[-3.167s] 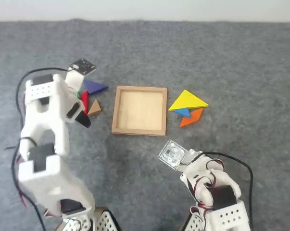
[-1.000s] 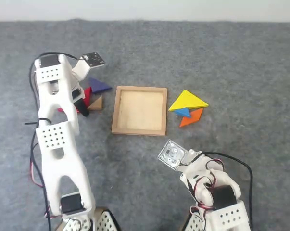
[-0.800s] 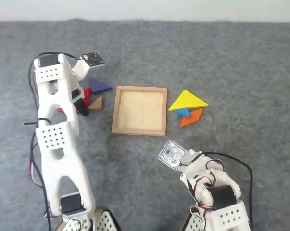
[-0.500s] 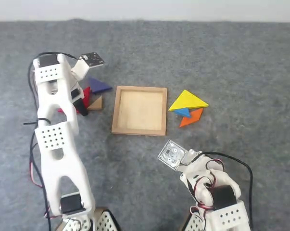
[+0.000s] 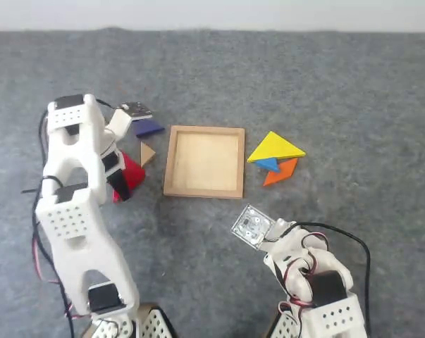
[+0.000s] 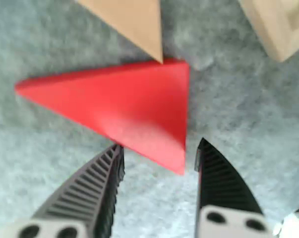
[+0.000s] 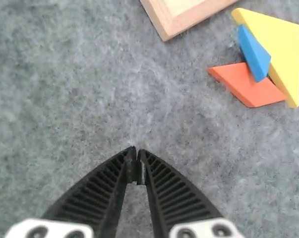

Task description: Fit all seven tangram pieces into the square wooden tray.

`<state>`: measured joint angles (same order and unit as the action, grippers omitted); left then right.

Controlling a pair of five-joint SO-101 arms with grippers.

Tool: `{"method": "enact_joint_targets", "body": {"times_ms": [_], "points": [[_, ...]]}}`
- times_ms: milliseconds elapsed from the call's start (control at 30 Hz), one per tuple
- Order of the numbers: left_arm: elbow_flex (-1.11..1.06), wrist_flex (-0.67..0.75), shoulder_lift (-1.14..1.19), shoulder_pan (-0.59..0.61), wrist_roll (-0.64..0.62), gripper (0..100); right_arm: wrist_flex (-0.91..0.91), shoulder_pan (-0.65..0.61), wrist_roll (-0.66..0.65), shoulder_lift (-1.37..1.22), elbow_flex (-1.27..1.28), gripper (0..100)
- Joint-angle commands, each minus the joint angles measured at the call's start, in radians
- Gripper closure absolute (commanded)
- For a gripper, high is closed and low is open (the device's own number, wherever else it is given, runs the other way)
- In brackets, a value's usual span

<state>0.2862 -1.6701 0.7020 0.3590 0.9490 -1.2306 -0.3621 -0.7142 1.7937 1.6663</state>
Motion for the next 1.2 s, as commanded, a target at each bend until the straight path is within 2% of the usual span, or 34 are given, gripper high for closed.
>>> {"method": "enact_joint_targets", "body": {"times_ms": [0, 67, 167, 267, 333, 400, 500, 700, 767, 867, 1067, 1167], "points": [[-0.124, 0.057, -0.176, 0.017, -0.117, 78, 0.002, 0.013, -0.008, 0.019, 0.017, 99.0], [-0.237, 0.118, -0.244, 0.018, -0.167, 78, 0.002, 0.013, -0.008, 0.019, 0.017, 99.0], [-0.463, 0.315, -0.394, 0.038, -0.327, 78, 0.002, 0.013, -0.008, 0.019, 0.017, 99.0], [-0.717, 0.552, -0.598, 0.048, -0.542, 78, 0.002, 0.013, -0.008, 0.019, 0.017, 99.0], [-0.849, 0.635, -0.736, 0.034, -0.703, 78, 0.002, 0.013, -0.008, 0.019, 0.017, 99.0], [-0.911, 0.628, -0.839, -0.015, -0.836, 75, 0.002, 0.015, -0.008, 0.019, 0.017, 99.0], [-0.869, 0.535, -0.862, -0.091, -0.939, 70, 0.002, 0.018, -0.008, 0.019, 0.017, 99.0], [-0.662, 0.52, -0.597, -0.106, -1.117, 69, 0.01, 0.018, -0.008, 0.016, 0.017, 99.0], [-0.625, 0.526, -0.499, -0.092, -1.111, 69, 0.01, 0.018, -0.008, 0.016, 0.017, 99.0], [-0.572, 0.528, -0.413, -0.052, -1.028, 70, 0.01, 0.018, -0.008, 0.016, 0.017, 99.0], [-0.553, 0.609, -0.427, 0.017, -0.977, 70, 0.01, 0.016, -0.008, 0.018, 0.017, 99.0], [-0.552, 0.595, -0.425, 0.014, -0.914, 70, 0.016, 0.016, -0.008, 0.018, 0.017, 99.0]]}}
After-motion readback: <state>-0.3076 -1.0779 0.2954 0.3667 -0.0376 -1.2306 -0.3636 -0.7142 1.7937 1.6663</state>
